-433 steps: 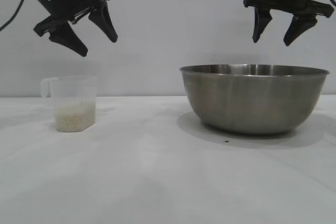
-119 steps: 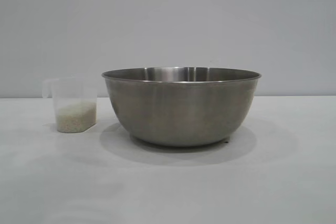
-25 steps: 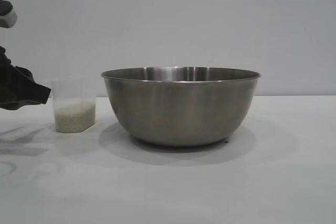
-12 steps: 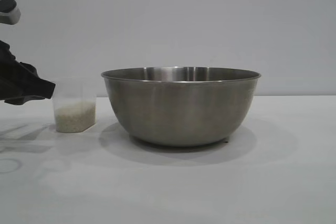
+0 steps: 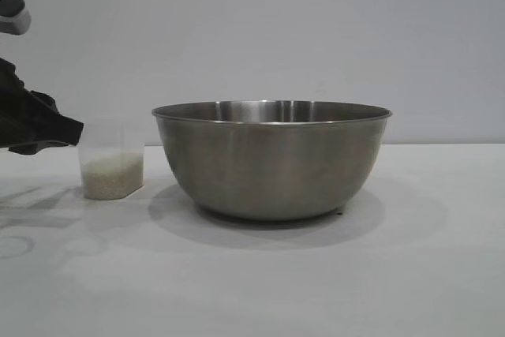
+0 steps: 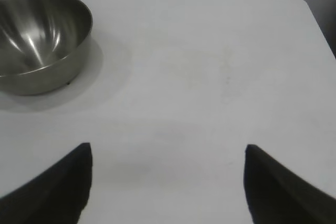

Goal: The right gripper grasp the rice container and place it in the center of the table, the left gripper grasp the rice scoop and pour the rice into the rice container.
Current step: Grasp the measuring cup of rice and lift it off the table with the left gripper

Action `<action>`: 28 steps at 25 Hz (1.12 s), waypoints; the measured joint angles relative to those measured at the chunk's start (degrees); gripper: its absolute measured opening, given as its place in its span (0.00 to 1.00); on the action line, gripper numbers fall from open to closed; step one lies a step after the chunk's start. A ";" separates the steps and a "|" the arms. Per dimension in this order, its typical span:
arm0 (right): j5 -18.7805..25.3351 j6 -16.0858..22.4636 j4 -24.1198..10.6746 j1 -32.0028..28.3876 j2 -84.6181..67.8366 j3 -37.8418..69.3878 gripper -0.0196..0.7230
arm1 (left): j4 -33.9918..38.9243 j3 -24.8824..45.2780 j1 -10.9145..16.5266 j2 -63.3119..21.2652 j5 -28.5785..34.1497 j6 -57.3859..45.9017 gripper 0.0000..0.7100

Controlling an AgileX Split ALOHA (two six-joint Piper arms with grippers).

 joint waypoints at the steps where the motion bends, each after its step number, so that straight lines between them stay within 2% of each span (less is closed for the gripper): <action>1: 0.00 0.00 0.00 0.00 0.00 0.00 0.78 | 0.13 0.02 0.00 0.58 -0.09 0.00 0.32; 21: 0.00 0.00 0.20 0.00 0.00 0.00 0.78 | 1.36 -5.78 0.13 5.78 -0.01 -2.49 0.32; 28: 0.00 0.00 0.20 0.00 0.00 0.00 0.78 | 5.13 -7.77 1.68 6.65 -0.01 -2.49 0.32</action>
